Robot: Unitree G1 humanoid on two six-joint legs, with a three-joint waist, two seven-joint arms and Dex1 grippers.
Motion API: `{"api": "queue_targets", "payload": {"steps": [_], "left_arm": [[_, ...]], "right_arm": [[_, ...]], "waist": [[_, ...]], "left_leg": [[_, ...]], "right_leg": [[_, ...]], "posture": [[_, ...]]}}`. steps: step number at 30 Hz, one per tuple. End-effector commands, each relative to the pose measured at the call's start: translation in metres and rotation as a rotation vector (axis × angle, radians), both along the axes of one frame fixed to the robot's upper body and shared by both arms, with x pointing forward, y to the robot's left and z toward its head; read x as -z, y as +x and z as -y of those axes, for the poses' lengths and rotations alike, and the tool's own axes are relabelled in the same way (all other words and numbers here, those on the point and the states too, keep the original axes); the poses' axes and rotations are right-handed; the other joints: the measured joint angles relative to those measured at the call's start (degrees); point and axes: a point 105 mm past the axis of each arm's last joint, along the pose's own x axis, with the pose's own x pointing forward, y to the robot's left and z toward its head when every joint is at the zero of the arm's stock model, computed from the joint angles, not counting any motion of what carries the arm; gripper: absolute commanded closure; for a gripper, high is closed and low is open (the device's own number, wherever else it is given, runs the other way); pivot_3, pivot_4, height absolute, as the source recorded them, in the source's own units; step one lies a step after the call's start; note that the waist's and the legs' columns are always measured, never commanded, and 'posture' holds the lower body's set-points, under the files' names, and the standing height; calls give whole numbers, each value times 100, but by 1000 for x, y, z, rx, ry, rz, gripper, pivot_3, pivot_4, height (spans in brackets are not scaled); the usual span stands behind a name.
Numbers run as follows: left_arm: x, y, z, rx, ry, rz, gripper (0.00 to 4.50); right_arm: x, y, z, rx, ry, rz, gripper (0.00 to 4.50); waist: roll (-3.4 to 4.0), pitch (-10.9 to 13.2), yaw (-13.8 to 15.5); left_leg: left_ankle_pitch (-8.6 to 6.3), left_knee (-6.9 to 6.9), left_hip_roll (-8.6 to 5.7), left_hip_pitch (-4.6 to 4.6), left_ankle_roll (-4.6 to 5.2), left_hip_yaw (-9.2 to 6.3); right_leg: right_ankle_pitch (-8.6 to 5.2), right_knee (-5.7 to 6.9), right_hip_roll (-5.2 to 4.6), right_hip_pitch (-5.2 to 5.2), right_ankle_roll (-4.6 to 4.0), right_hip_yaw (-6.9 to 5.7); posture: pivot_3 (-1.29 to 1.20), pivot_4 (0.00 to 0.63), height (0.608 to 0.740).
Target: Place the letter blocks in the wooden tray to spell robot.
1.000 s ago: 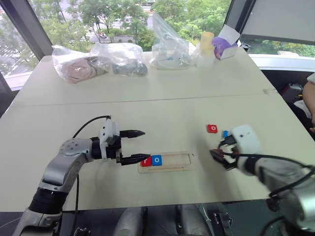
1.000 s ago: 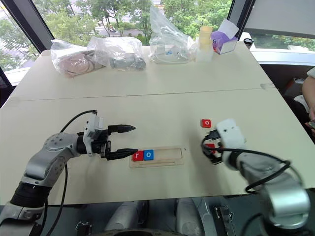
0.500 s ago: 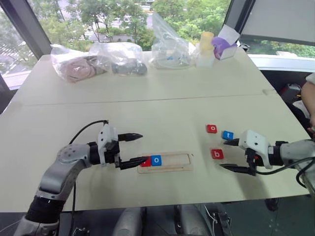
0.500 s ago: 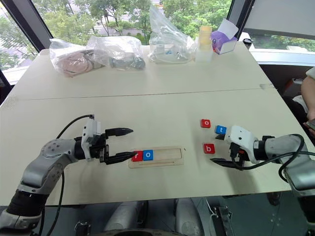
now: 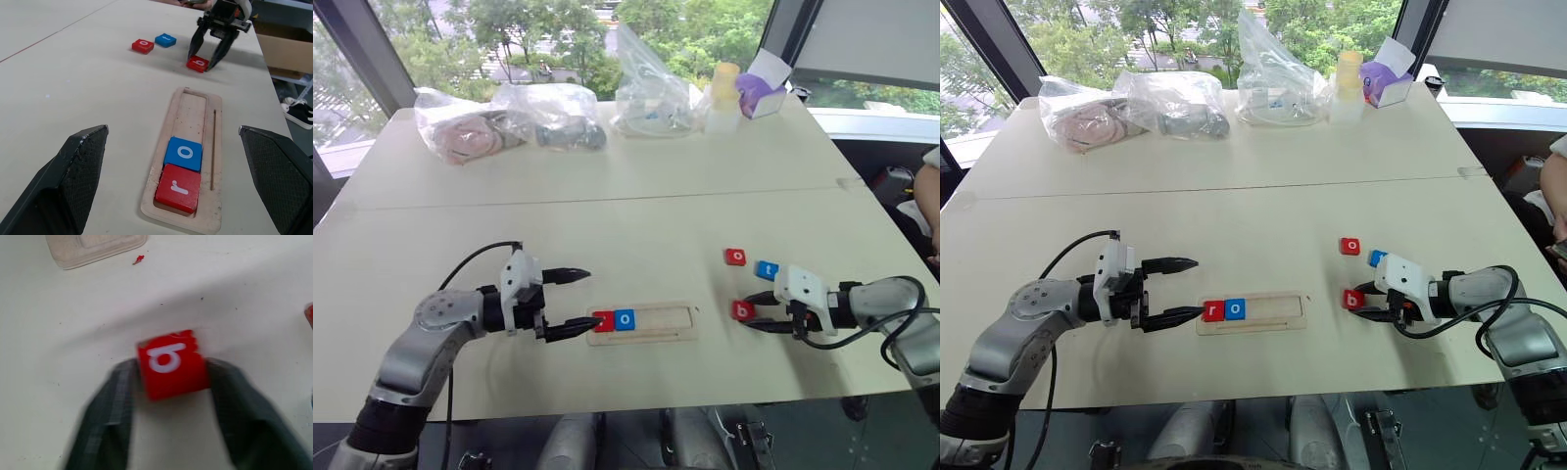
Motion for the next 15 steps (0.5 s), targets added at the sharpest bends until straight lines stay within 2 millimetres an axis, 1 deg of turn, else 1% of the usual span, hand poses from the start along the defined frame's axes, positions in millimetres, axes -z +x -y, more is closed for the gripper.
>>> {"api": "queue_targets", "payload": {"steps": [1,2,3,5,7,9,11,15], "left_arm": [[-11,-3,0,19,-6,40,0],[-11,-3,0,20,-5,40,0],[-12,-4,0,29,1,39,0],[-12,-6,0,46,10,37,0],[-11,-9,2,63,18,34,0],[-10,-9,3,73,29,40,0],[-9,-8,4,80,36,44,0],[-9,-9,5,85,37,48,0]], "right_arm": [[-12,3,-7,-18,-1,56,3369],[-14,4,-7,-19,-5,65,3369],[-24,3,-15,-45,8,81,3369],[-43,-2,-35,-115,43,103,3369],[-52,-9,-57,-181,63,108,3369],[-52,-14,-76,-234,78,99,3369],[-47,-16,-96,-269,95,73,3369],[-37,-15,-118,-308,95,51,3369]], "waist": [[0,0,5],[0,0,5],[0,0,6],[5,3,-2],[11,6,-10],[10,6,3],[5,5,9],[6,5,24]], "left_leg": [[0,0,0,0,0,0],[0,0,0,0,0,0],[0,0,0,0,0,0],[0,0,0,-1,0,1],[0,-1,0,-2,0,1],[0,-1,2,-3,0,-2],[0,-1,2,-3,0,-4],[0,0,-3,-8,-1,-5]], "right_leg": [[0,0,-1,0,0,0],[0,0,-1,0,0,0],[0,0,-1,0,0,0],[0,0,-2,-2,0,1],[0,3,-2,-7,0,4],[1,3,-1,-7,1,4],[0,2,-1,-5,0,3],[0,0,-8,-8,1,2]], "posture": [[0,150,740],[0,150,740],[0,150,740],[0,150,740],[0,150,740],[0,150,740],[0,150,740],[0,150,740]]}}
